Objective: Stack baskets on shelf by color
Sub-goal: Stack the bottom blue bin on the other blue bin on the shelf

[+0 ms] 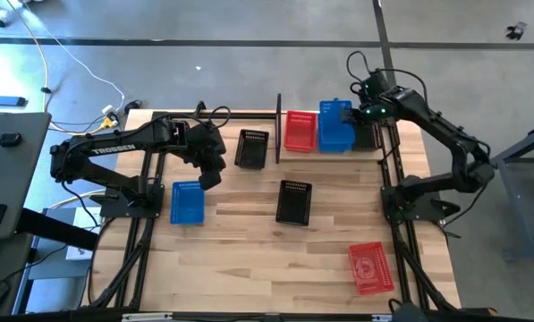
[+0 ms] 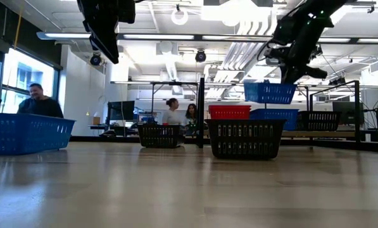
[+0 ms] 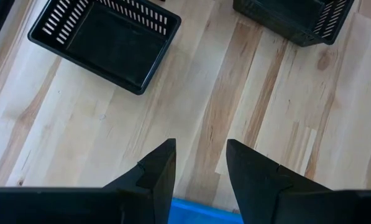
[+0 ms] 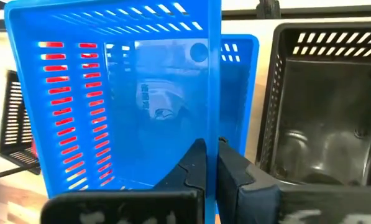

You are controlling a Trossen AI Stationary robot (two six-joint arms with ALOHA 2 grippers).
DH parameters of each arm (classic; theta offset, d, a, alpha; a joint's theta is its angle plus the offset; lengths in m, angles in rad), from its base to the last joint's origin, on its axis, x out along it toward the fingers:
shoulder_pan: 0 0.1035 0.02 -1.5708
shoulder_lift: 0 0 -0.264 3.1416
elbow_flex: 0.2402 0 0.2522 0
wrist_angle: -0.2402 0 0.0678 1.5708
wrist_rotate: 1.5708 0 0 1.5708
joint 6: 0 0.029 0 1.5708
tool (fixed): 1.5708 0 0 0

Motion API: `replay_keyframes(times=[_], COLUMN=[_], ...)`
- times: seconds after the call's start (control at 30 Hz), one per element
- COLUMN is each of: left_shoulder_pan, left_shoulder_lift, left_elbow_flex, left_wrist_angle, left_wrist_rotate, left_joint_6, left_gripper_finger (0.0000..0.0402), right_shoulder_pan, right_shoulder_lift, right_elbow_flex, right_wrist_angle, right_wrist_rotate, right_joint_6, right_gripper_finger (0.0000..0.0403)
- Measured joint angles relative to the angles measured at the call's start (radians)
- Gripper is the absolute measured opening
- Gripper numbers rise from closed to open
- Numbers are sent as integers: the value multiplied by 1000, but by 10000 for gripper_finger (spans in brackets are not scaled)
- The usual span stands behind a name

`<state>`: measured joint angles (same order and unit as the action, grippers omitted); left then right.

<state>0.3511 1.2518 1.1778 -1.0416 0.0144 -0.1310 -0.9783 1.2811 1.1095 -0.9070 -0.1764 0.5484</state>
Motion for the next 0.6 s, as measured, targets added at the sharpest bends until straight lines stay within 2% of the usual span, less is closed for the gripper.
replay_keyframes(times=[0.6], left_shoulder_pan=[2], left_shoulder_lift=[0], left_elbow_flex=[0], left_wrist_angle=[0], left_wrist_rotate=[-3], left_joint_6=[-23], left_gripper_finger=[131], right_shoulder_pan=[-11], right_shoulder_lift=[140], right_elbow_flex=[0], right_wrist_angle=[0], right_wrist_rotate=[-25], right_joint_6=[-18], right_gripper_finger=[0])
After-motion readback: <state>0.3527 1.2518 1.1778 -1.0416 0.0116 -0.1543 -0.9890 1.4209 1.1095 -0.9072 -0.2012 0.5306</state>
